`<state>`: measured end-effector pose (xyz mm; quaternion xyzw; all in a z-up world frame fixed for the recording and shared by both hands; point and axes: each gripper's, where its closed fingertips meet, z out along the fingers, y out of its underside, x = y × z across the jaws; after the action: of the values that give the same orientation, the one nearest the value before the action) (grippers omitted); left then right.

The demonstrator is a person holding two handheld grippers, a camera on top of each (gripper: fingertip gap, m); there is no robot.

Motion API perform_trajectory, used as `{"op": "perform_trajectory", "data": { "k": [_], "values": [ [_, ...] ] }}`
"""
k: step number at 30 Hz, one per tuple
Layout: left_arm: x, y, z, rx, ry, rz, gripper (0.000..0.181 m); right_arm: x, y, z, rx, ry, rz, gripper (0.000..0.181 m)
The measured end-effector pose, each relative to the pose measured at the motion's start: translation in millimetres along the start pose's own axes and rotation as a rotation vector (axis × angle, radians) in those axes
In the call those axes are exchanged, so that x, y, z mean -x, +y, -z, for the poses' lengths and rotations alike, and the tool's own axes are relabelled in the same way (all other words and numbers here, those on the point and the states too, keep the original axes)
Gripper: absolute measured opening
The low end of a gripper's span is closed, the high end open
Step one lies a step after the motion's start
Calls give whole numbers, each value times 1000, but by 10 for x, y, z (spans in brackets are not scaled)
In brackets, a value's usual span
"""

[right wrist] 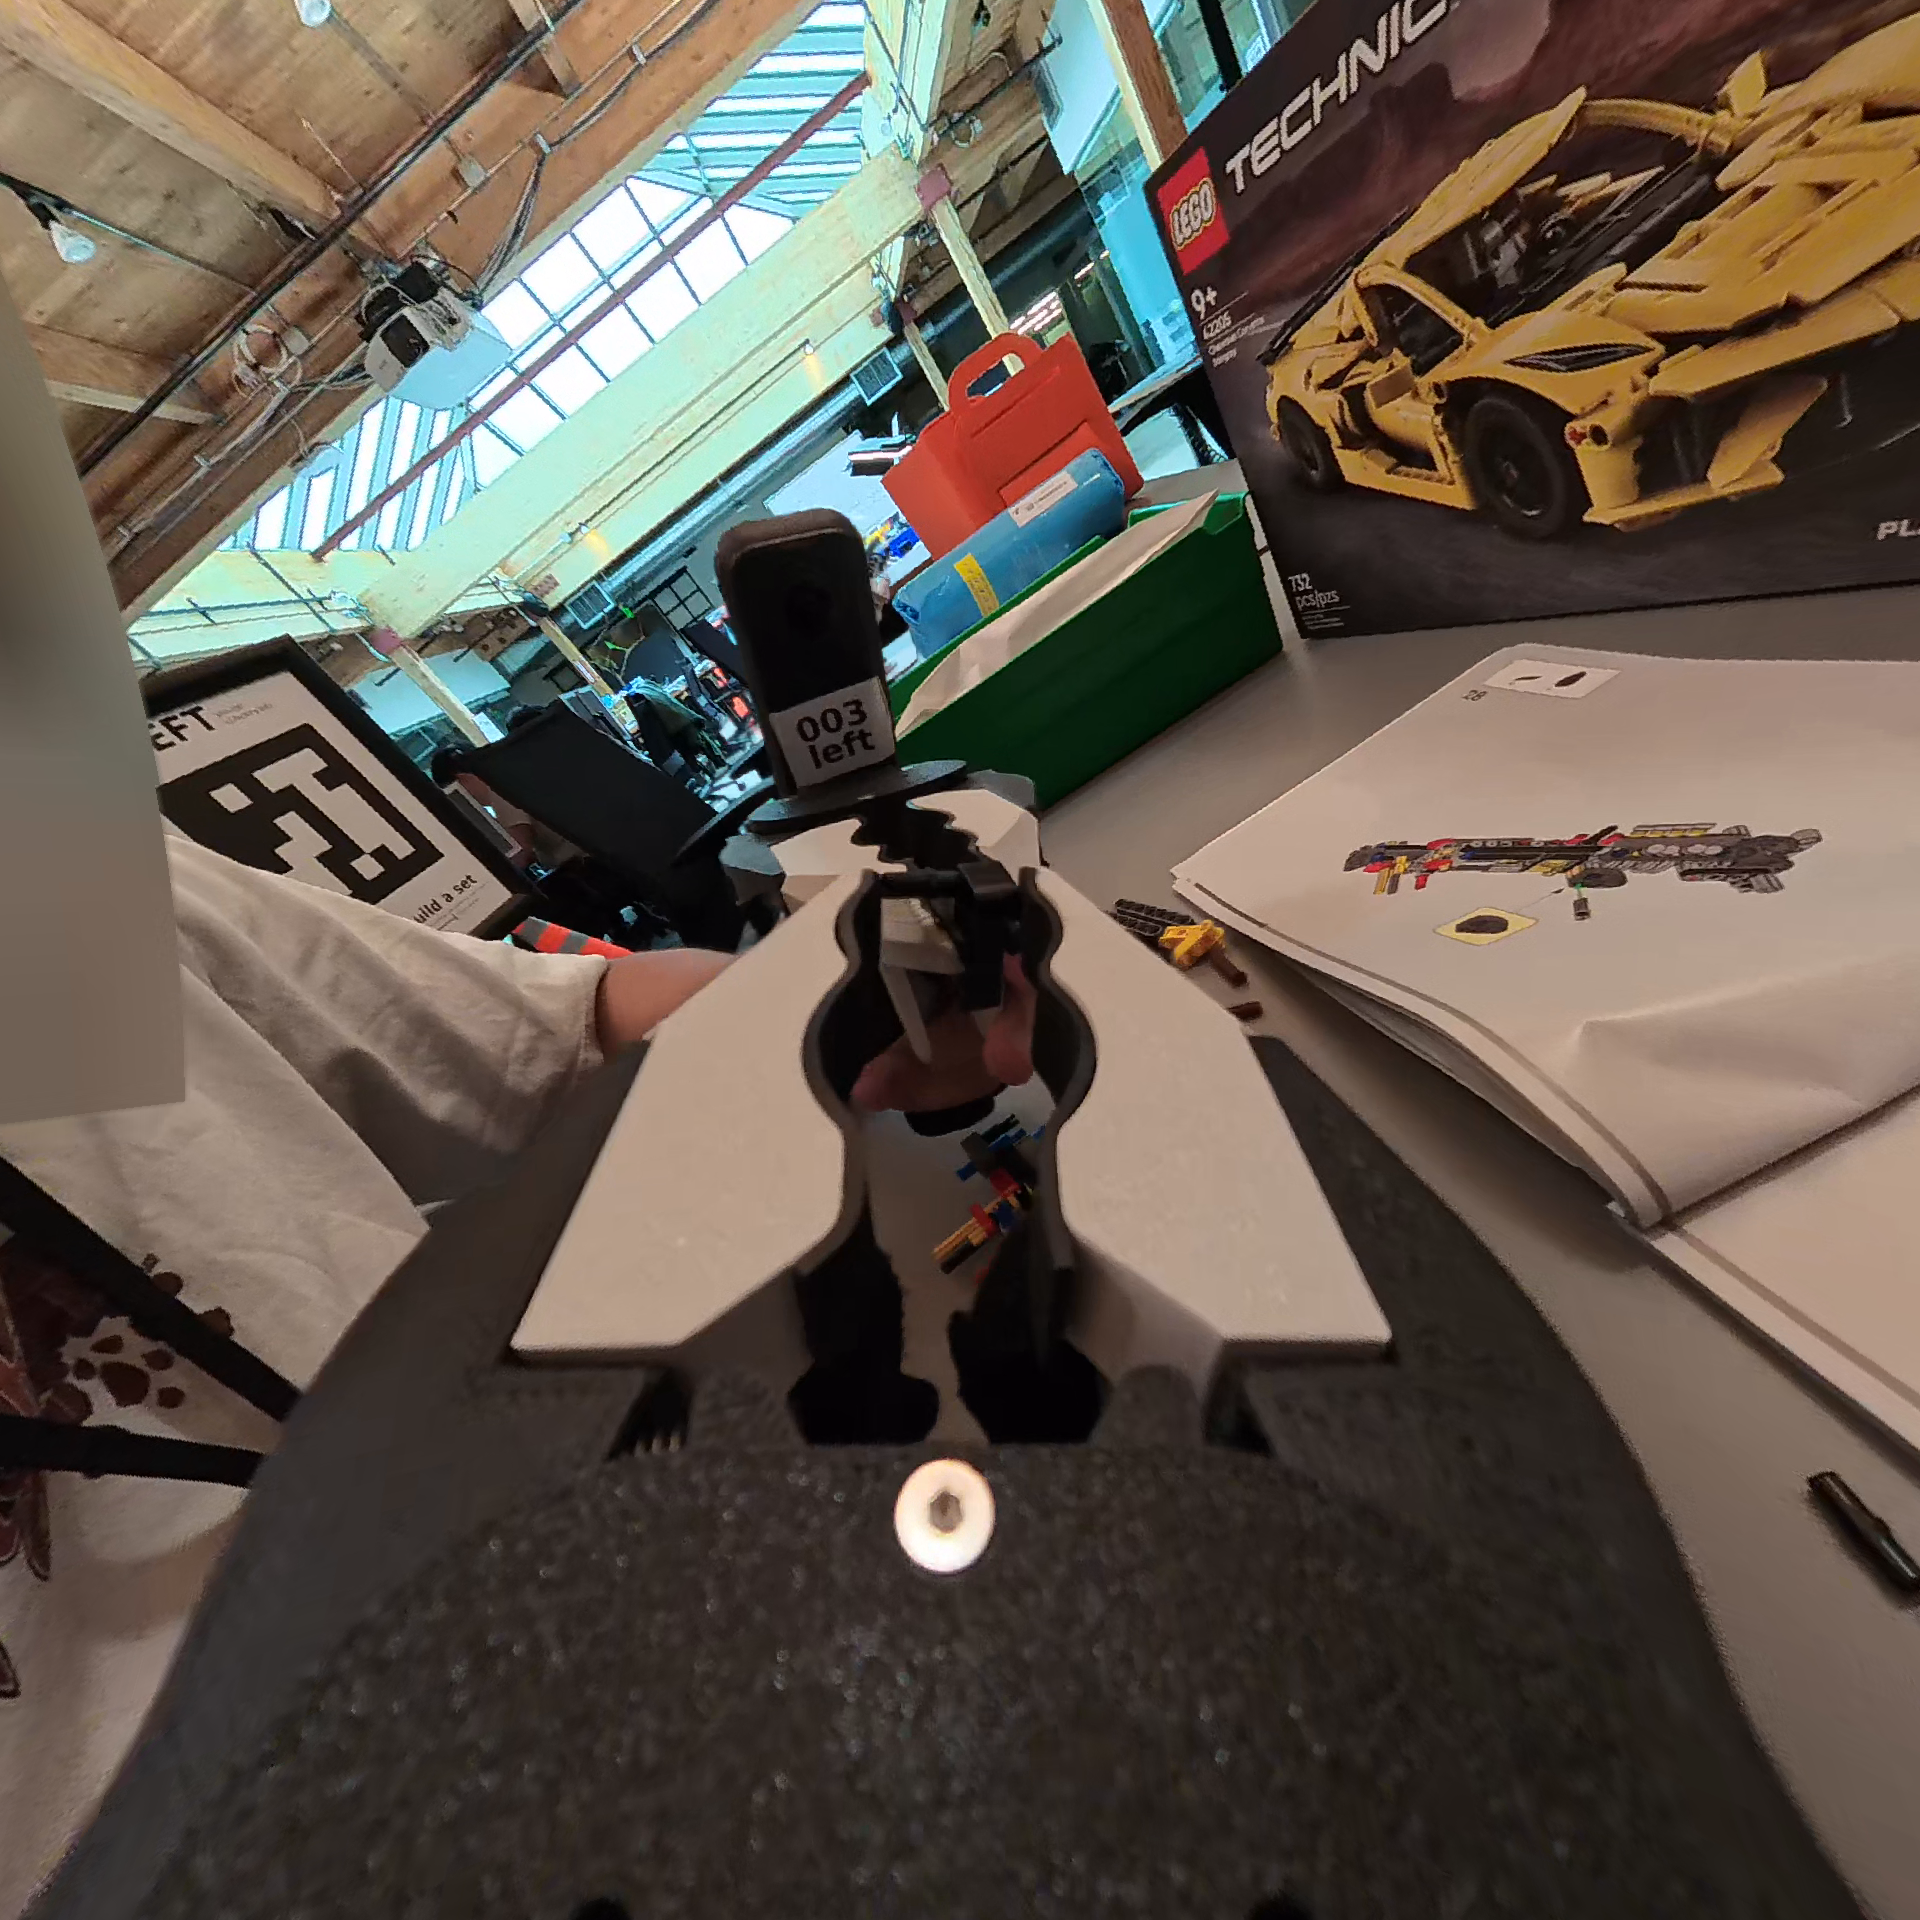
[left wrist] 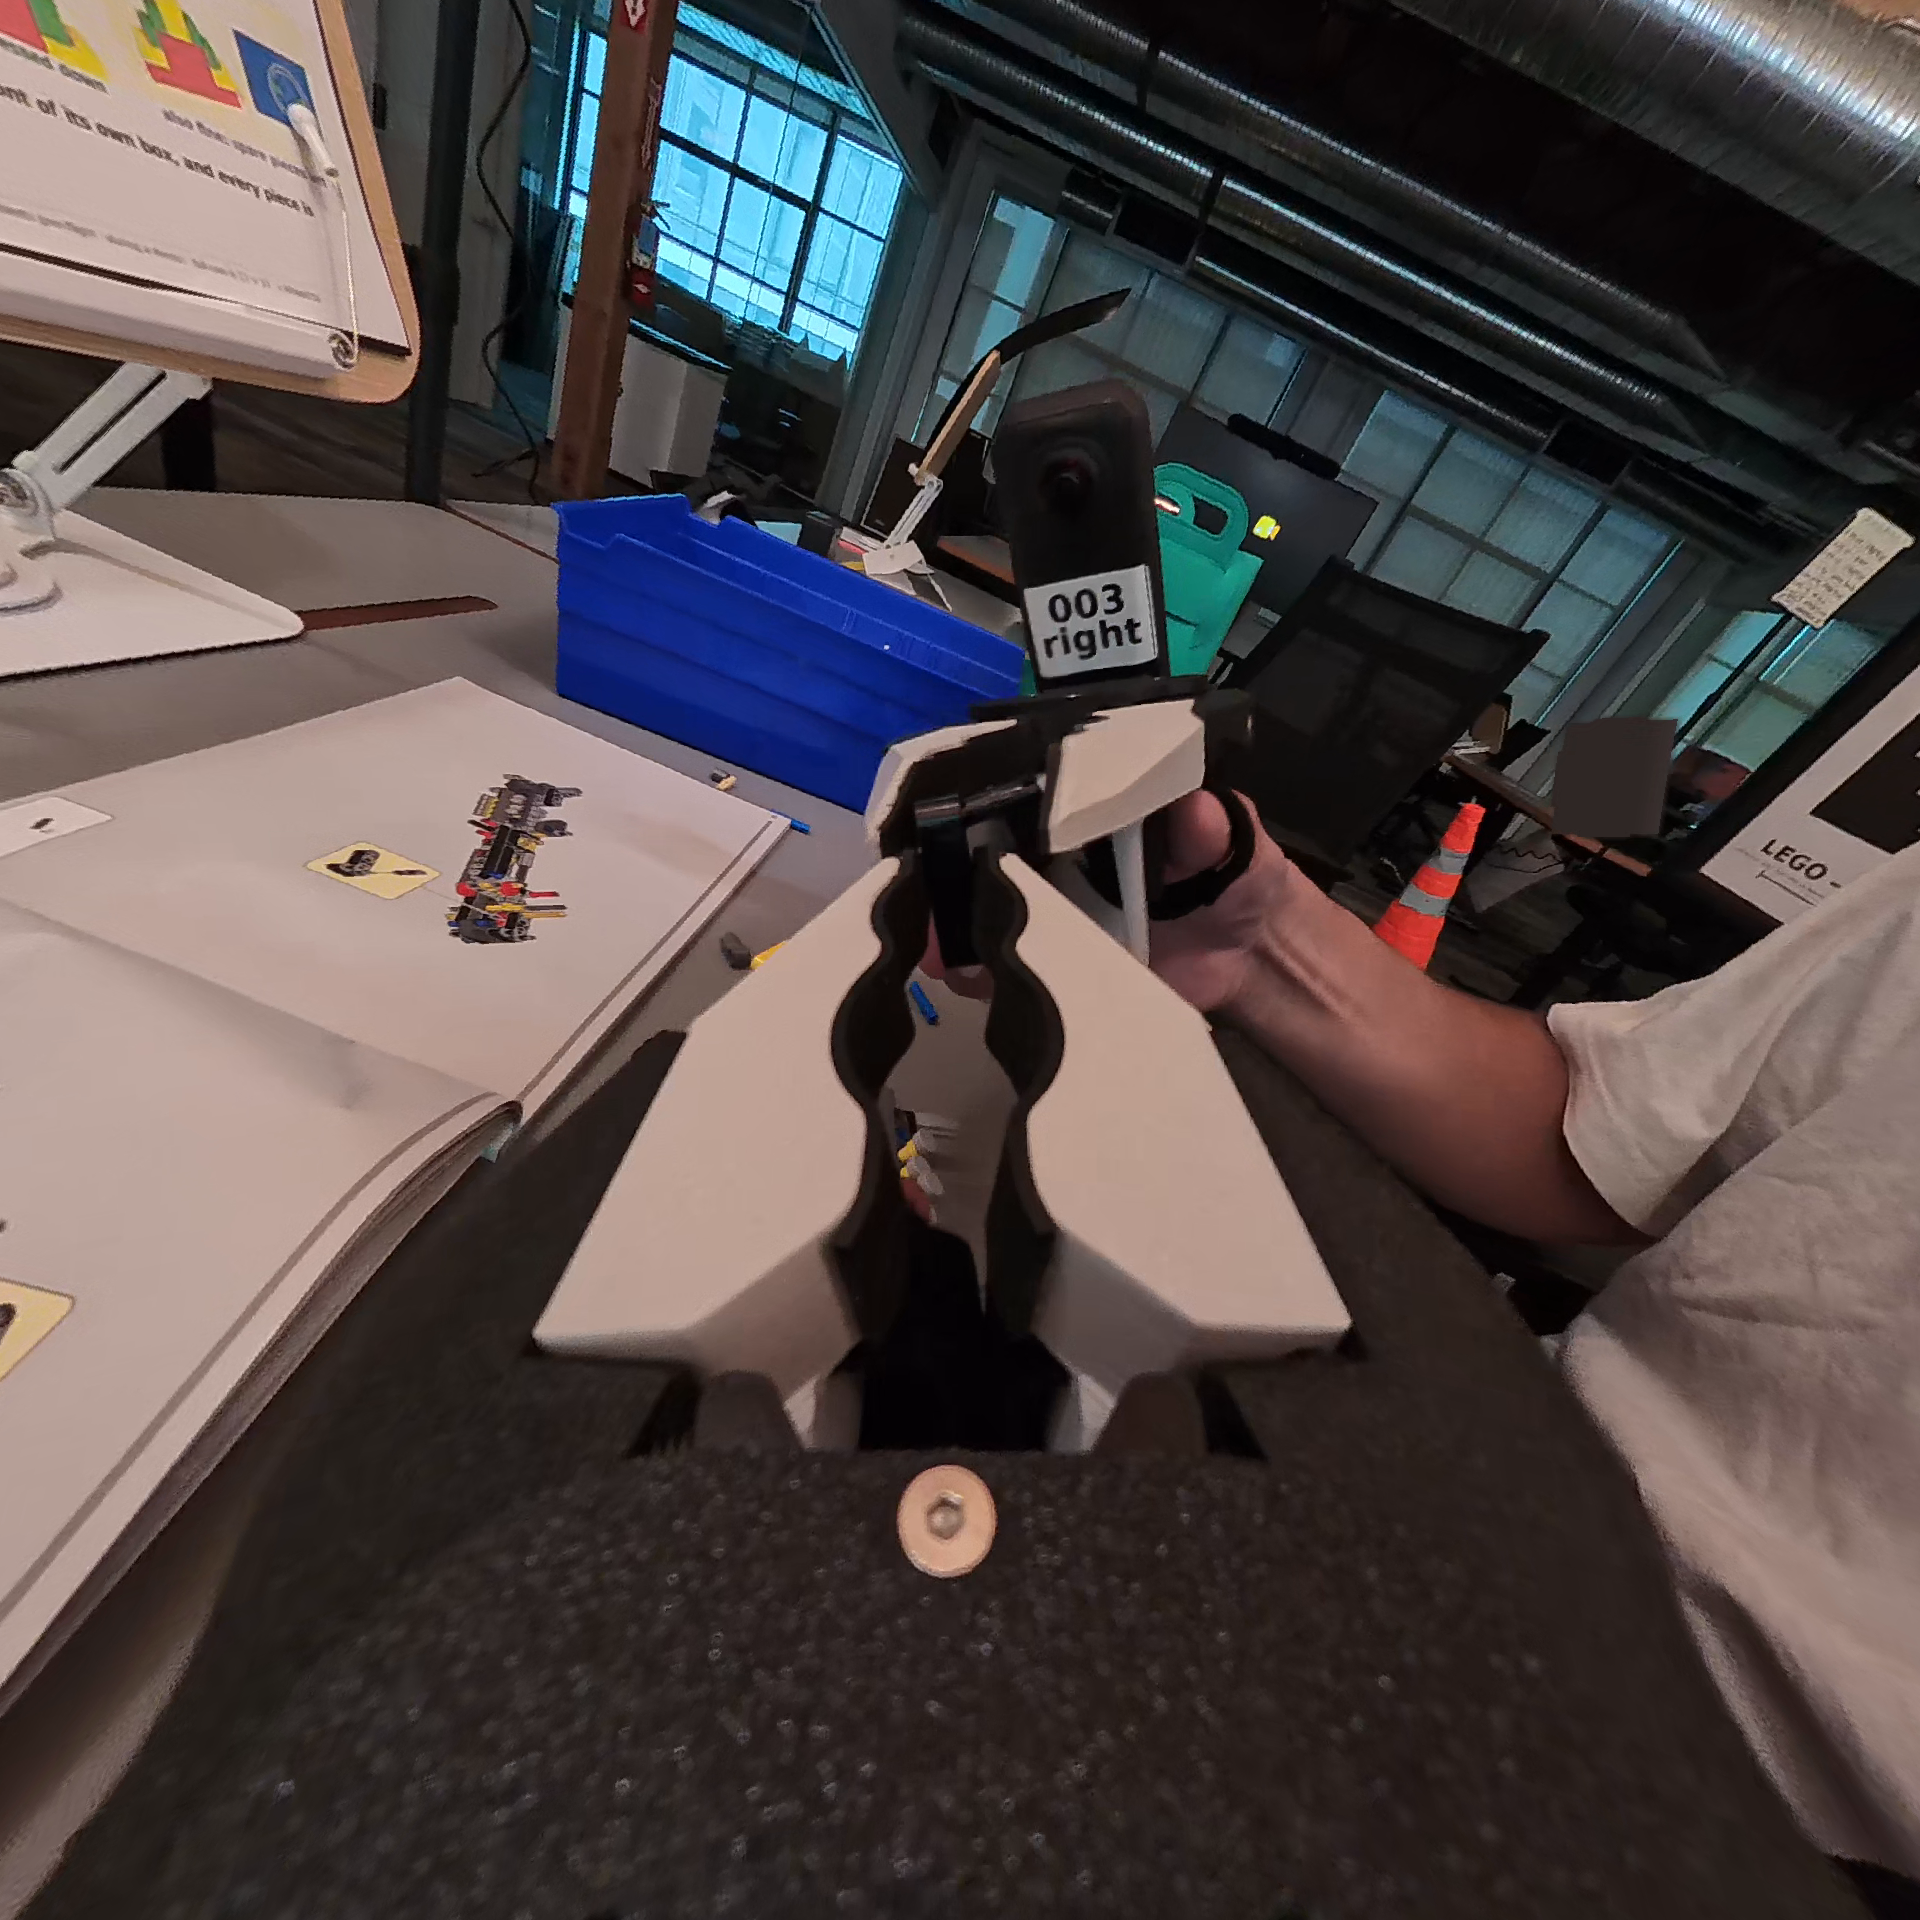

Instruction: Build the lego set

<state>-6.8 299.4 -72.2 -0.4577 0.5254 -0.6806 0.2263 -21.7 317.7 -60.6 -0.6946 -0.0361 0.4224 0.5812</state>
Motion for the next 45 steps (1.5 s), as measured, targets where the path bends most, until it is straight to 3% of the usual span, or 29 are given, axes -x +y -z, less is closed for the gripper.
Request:
{"op": "perform_trajectory", "data": {
  "k": [15,19,29,37,45],
  "values": [
    [16,5,2,-6,15,36,7,14,-5,-1,-13,-36,-79,32],
    [-10,-6,4,-13,26,24,7,37,-25,2,-29,-64,-119,26],
    [-59,-17,1,-14,10,-33,7,65,-10,6,-27,-65,-26,23],
    [-102,11,-4,20,-63,-269,7,114,27,26,-23,-99,22,17],
    [-117,-52,21,1,-19,-188,7,141,-43,21,-81,-130,47,19]
  ]
}}
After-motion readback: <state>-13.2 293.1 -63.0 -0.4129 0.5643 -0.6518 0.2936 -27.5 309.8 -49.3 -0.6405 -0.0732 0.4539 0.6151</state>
